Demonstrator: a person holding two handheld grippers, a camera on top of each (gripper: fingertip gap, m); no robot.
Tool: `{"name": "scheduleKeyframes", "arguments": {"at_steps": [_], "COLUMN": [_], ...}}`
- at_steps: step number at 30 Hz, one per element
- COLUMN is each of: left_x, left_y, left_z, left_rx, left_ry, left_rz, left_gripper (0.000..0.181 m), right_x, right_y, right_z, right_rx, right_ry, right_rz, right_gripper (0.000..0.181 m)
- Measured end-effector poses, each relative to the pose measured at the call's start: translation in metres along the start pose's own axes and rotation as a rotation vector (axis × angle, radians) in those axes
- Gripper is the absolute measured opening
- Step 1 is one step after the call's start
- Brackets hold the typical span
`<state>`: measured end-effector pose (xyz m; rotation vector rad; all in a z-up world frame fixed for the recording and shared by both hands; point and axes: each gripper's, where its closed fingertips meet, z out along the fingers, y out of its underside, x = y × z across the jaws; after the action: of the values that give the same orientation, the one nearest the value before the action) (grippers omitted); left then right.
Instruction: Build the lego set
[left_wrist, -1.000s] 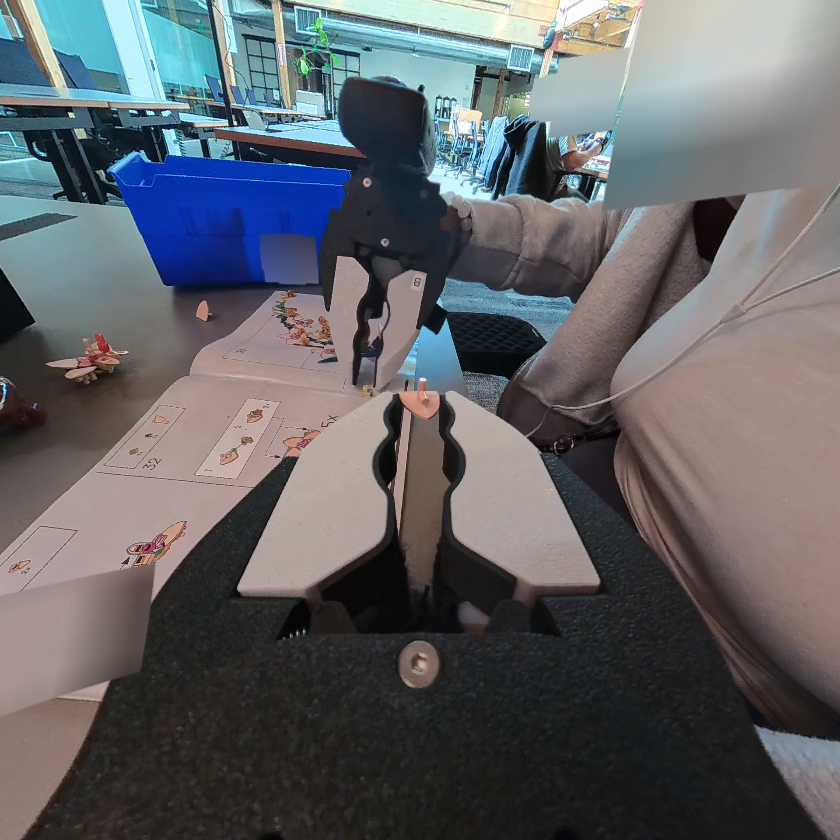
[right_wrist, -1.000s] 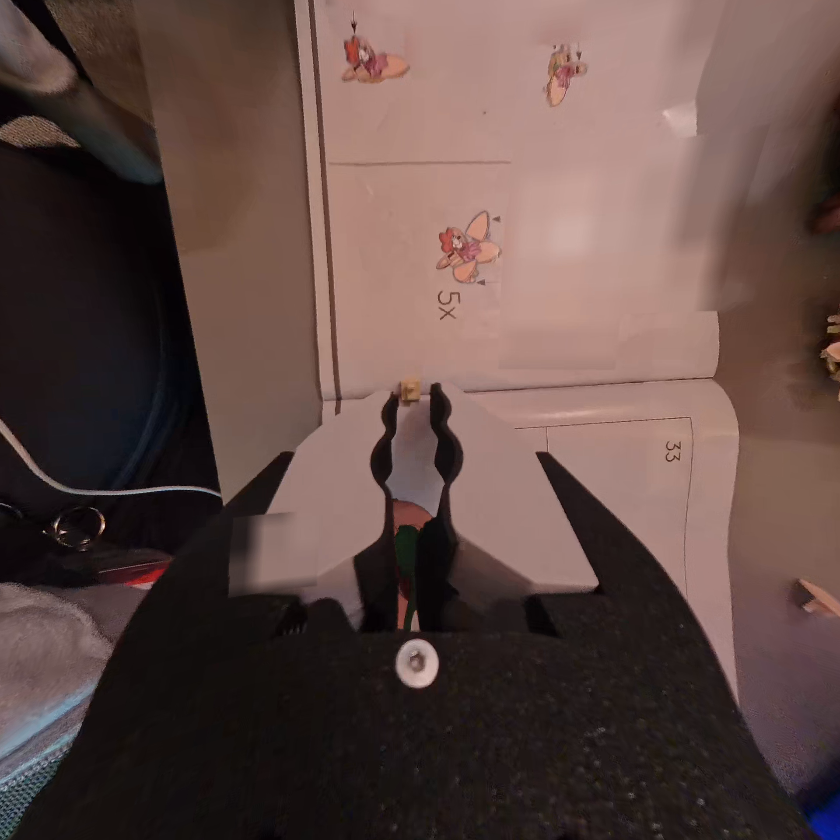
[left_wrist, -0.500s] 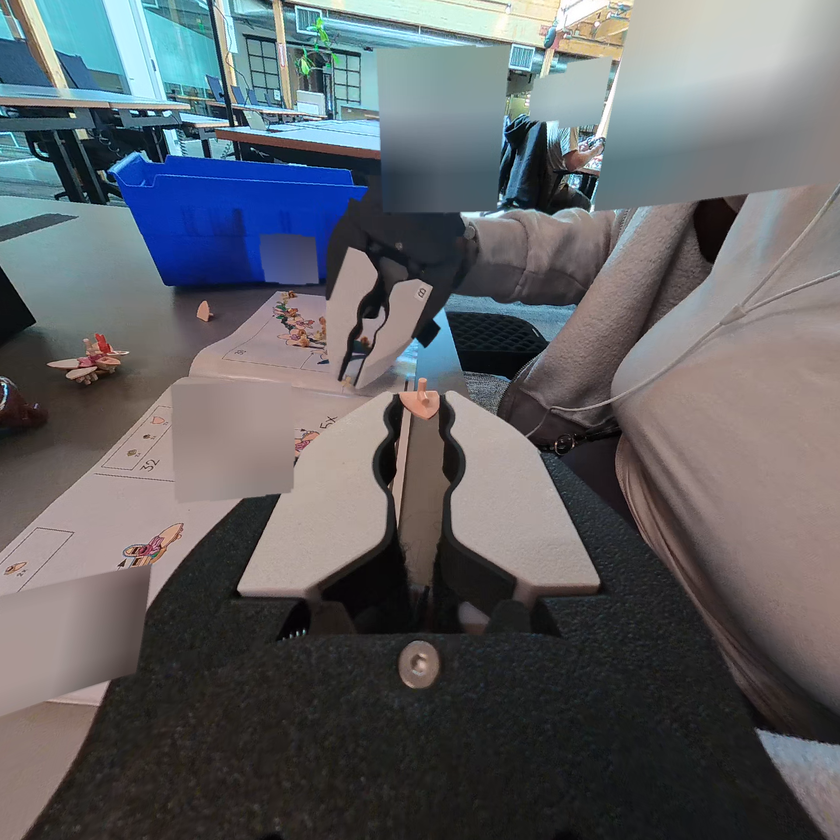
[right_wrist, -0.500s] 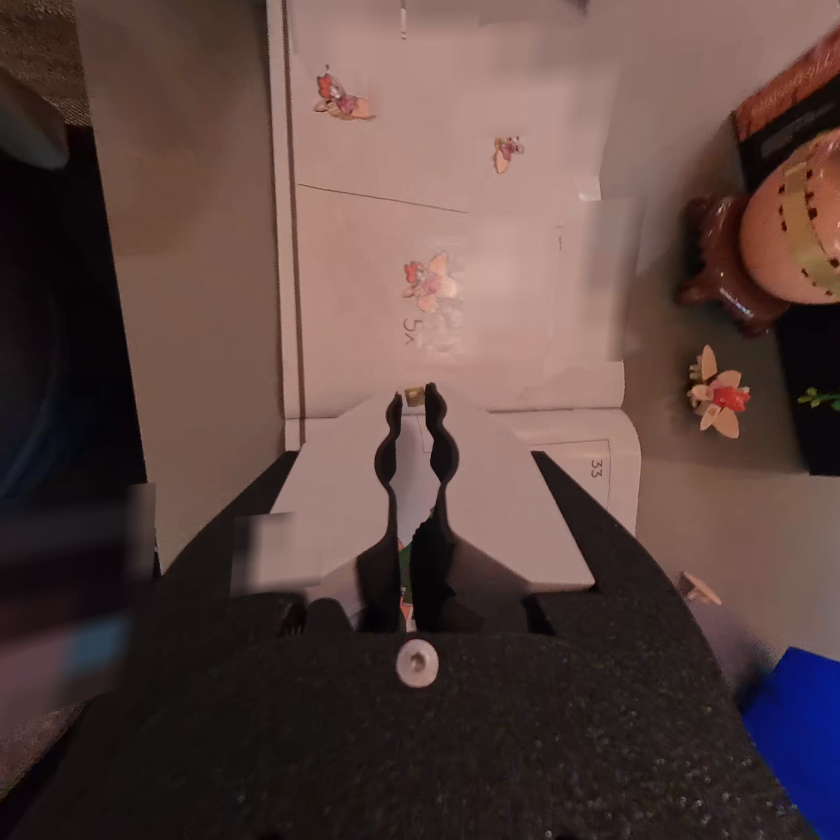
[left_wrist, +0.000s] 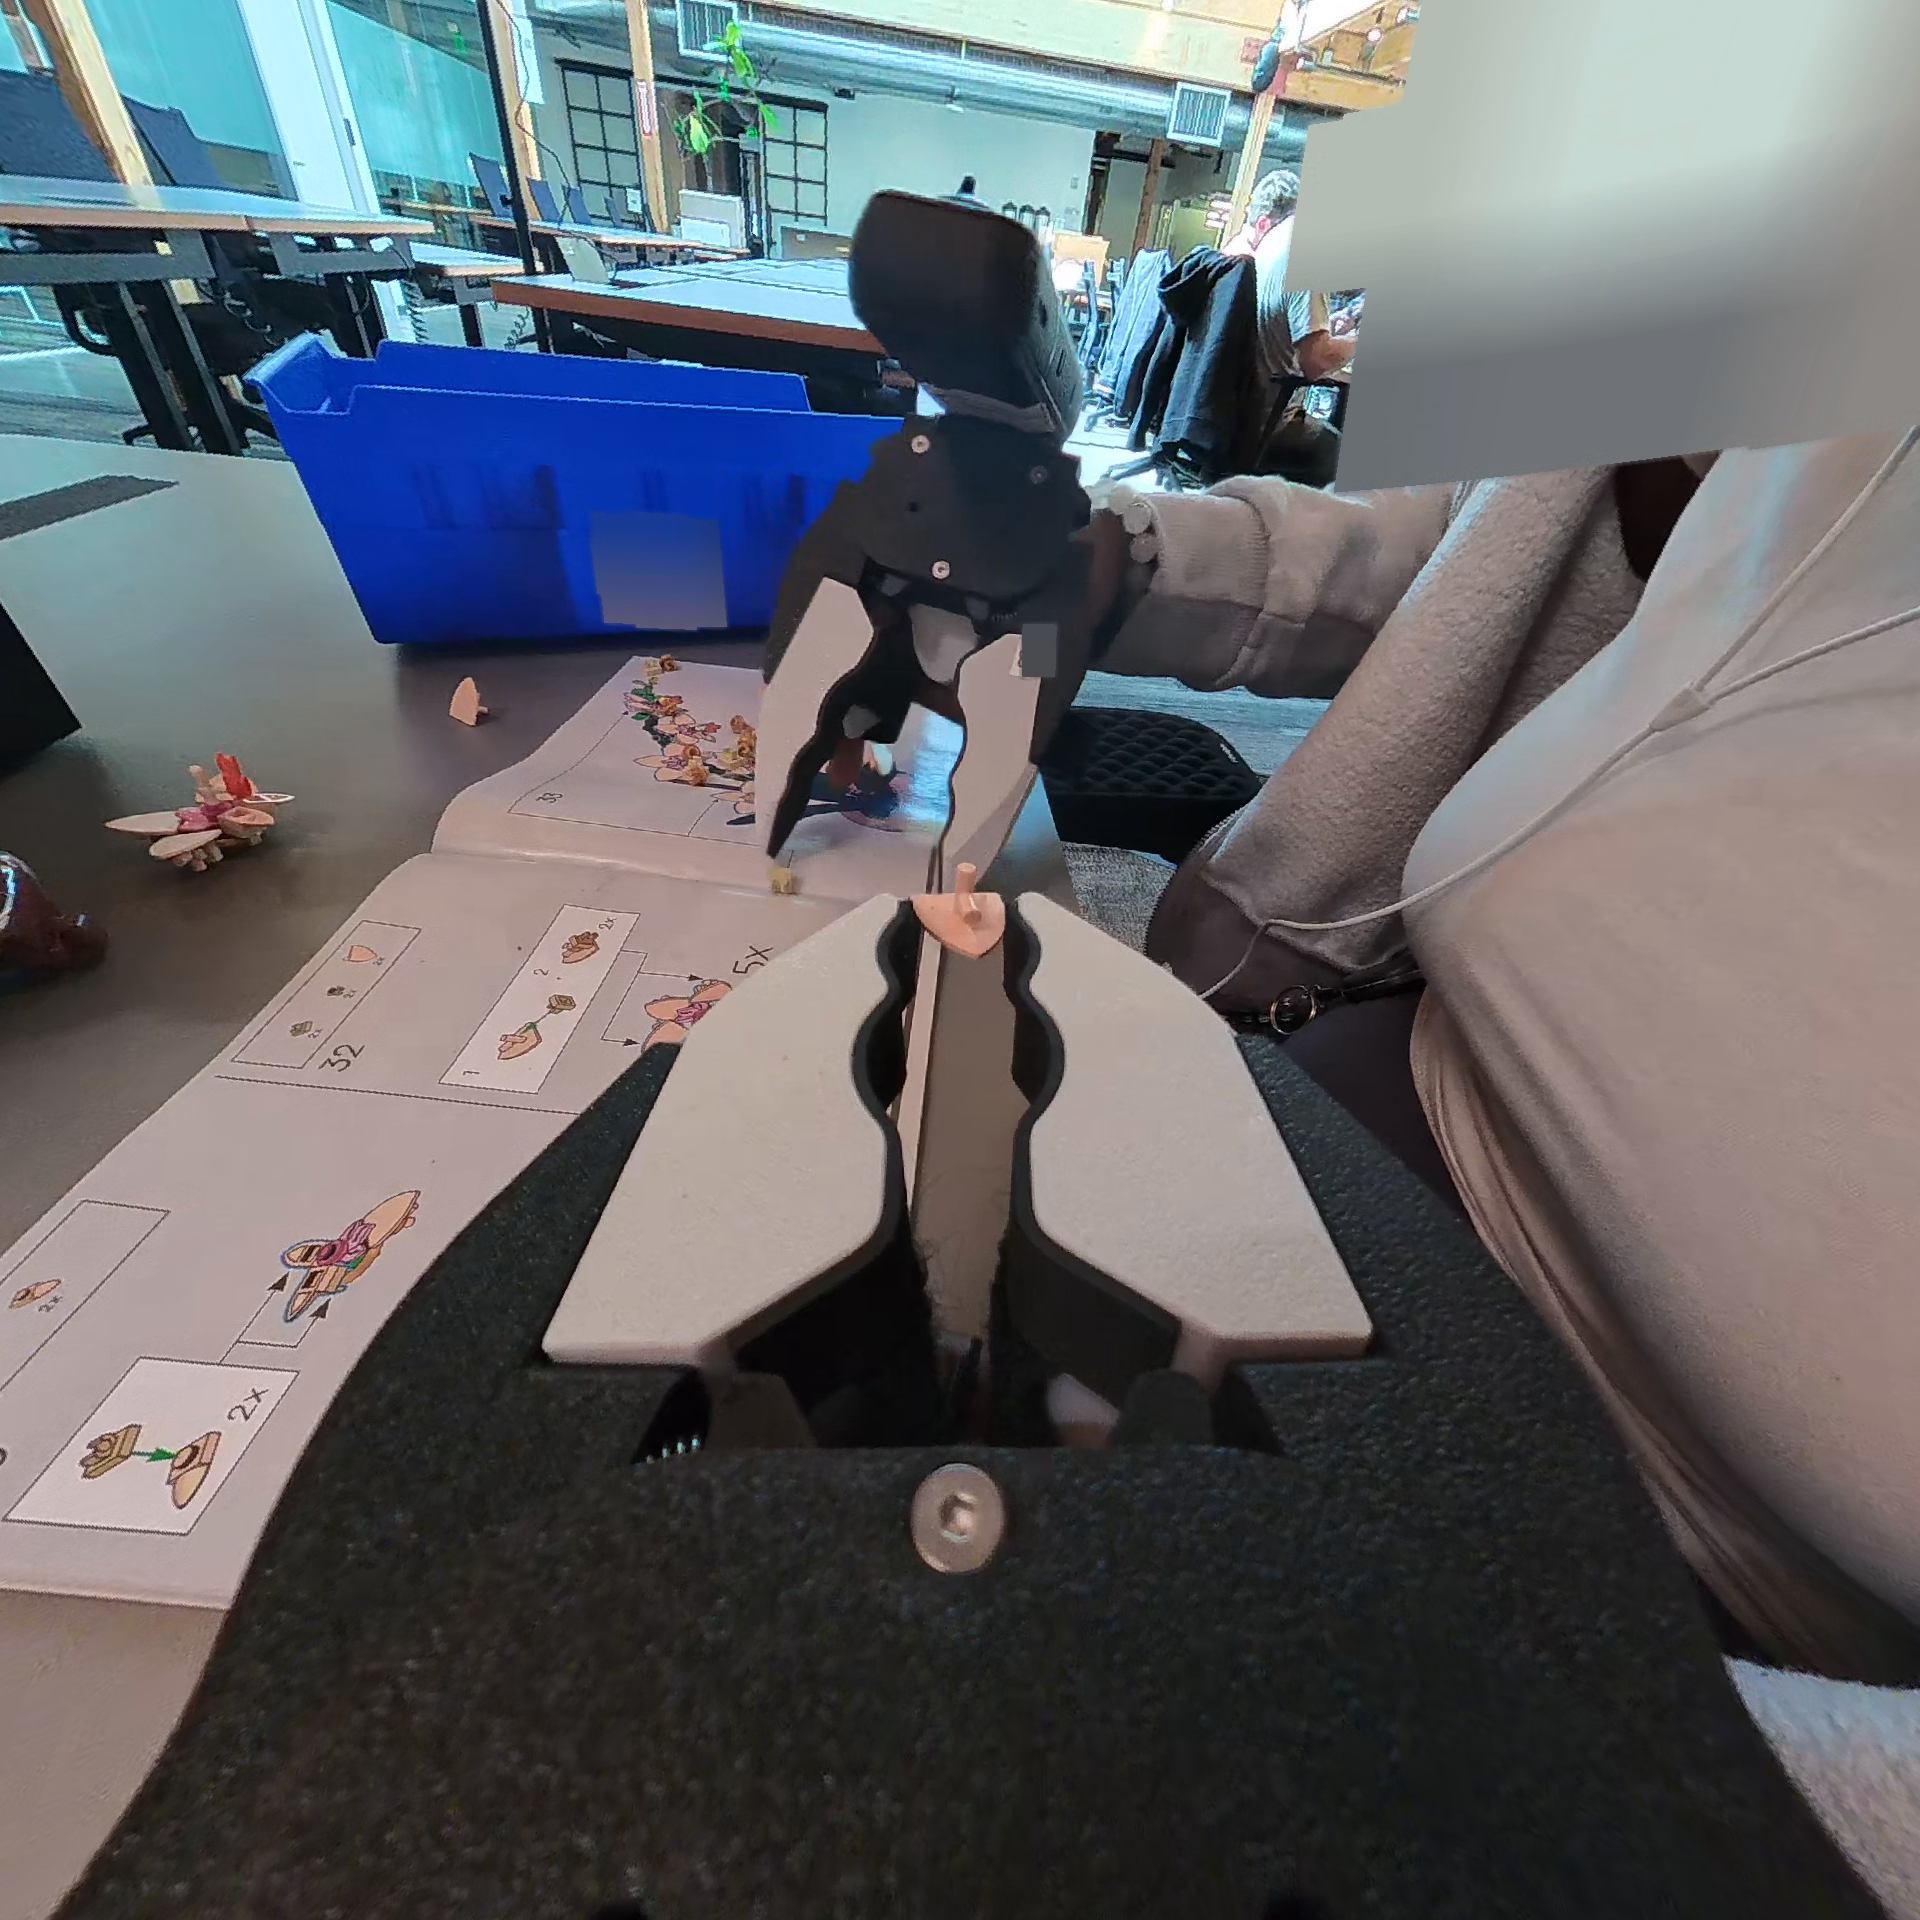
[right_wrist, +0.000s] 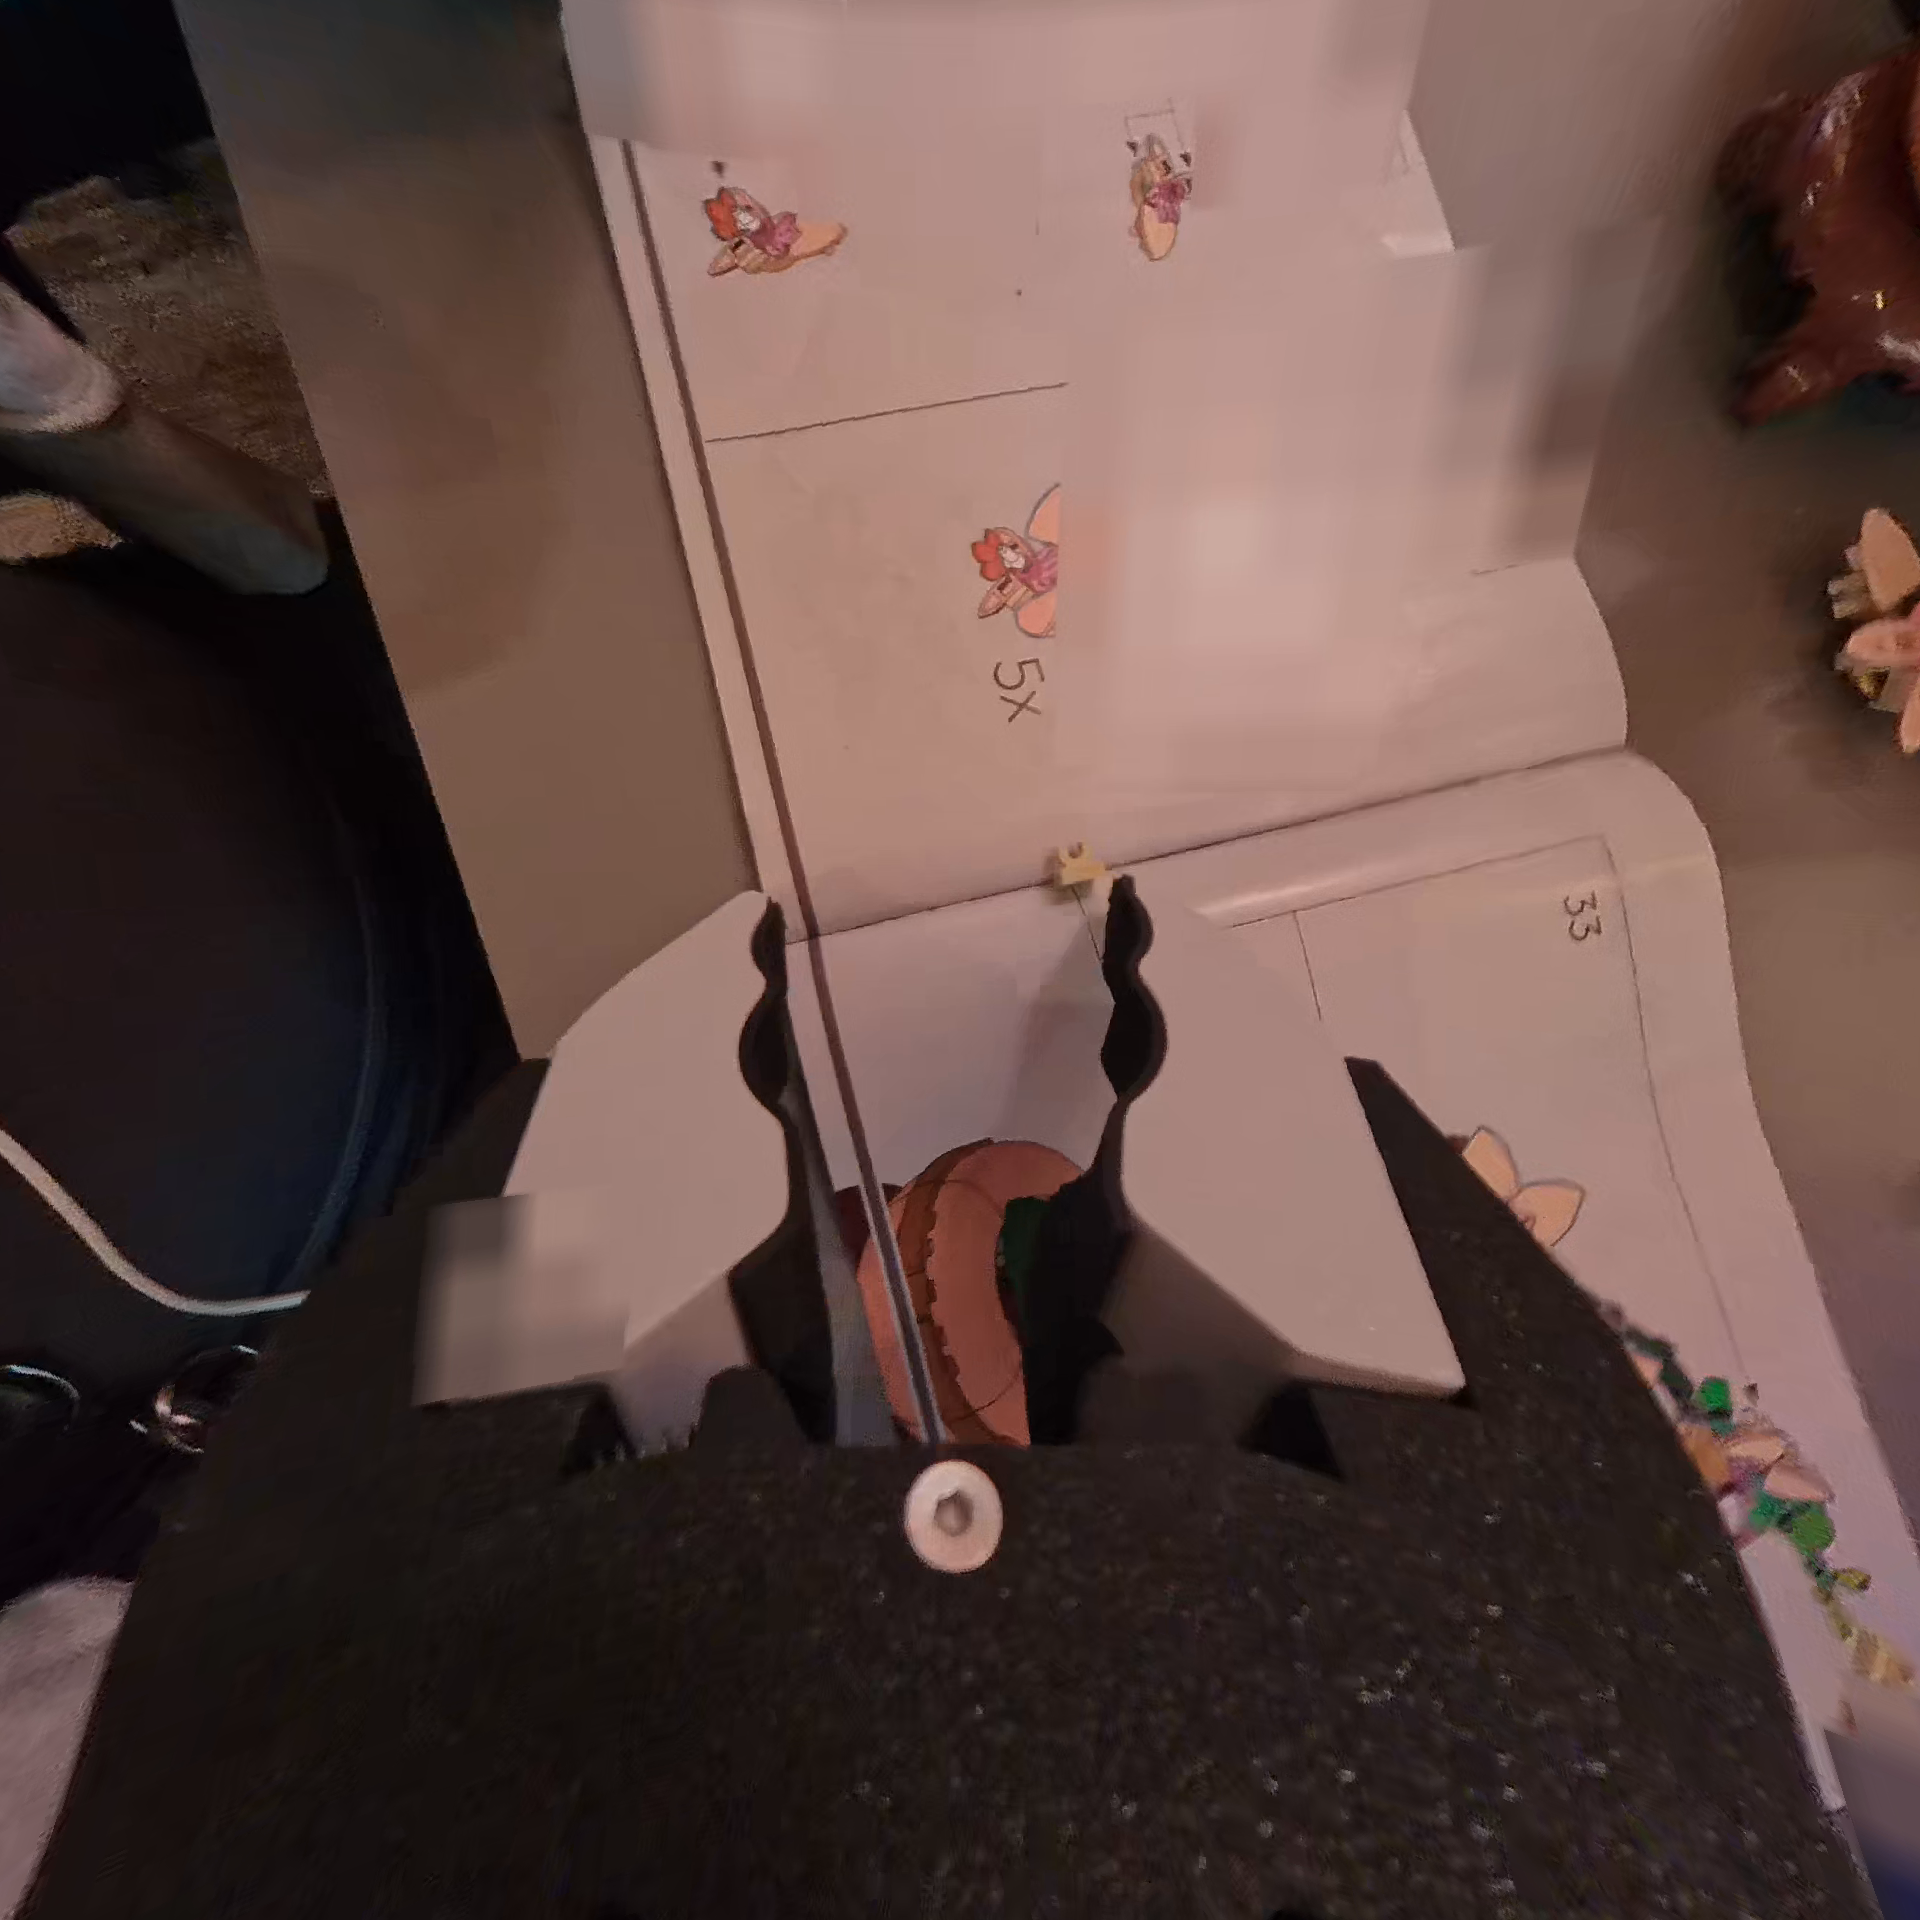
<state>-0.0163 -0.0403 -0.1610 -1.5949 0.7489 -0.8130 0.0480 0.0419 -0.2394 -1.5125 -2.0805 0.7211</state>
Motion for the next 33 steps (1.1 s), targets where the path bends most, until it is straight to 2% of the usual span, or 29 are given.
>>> {"name": "scheduleKeyframes", "arguments": {"at_steps": [2,4,5,8,11,15,18,23,33], "left_x": [0.0,0.0,0.0,0.0,0.0,0.0,0.0,-0.001,-0.001], "left_y": [0.0,0.0,0.0,0.0,0.0,0.001,0.001,0.0,-0.001], "left_z": [0.0,0.0,0.0,0.0,0.0,0.001,0.001,0.0,-0.001], "left_rx": [-0.002,-0.001,0.0,0.0,-0.002,-0.008,-0.01,0.004,0.009], "left_ry": [-0.001,-0.001,-0.001,0.0,-0.001,-0.006,-0.005,0.003,0.005], "left_rz": [0.0,0.0,0.0,0.001,0.007,0.012,0.006,-0.01,-0.013], "left_gripper": [0.015,0.015,0.015,0.015,0.015,0.015,0.015,0.015,0.015], "right_x": [0.0,-0.009,-0.012,-0.002,0.015,0.024,0.025,0.026,0.023], "right_y": [0.002,-0.004,-0.007,-0.011,-0.003,-0.001,-0.004,-0.002,-0.001], "right_z": [-0.001,-0.002,-0.004,-0.012,-0.014,-0.008,-0.003,0.004,0.008], "right_rx": [-0.014,0.009,0.028,0.081,0.059,0.066,0.081,0.091,0.094], "right_ry": [0.007,-0.051,-0.063,0.014,0.05,-0.047,-0.102,-0.164,-0.182], "right_rz": [0.139,0.234,0.243,0.144,0.017,-0.107,-0.176,-0.159,-0.157], "right_gripper": [0.063,0.075,0.067,0.034,0.035,0.02,0.016,0.017,0.011]}}
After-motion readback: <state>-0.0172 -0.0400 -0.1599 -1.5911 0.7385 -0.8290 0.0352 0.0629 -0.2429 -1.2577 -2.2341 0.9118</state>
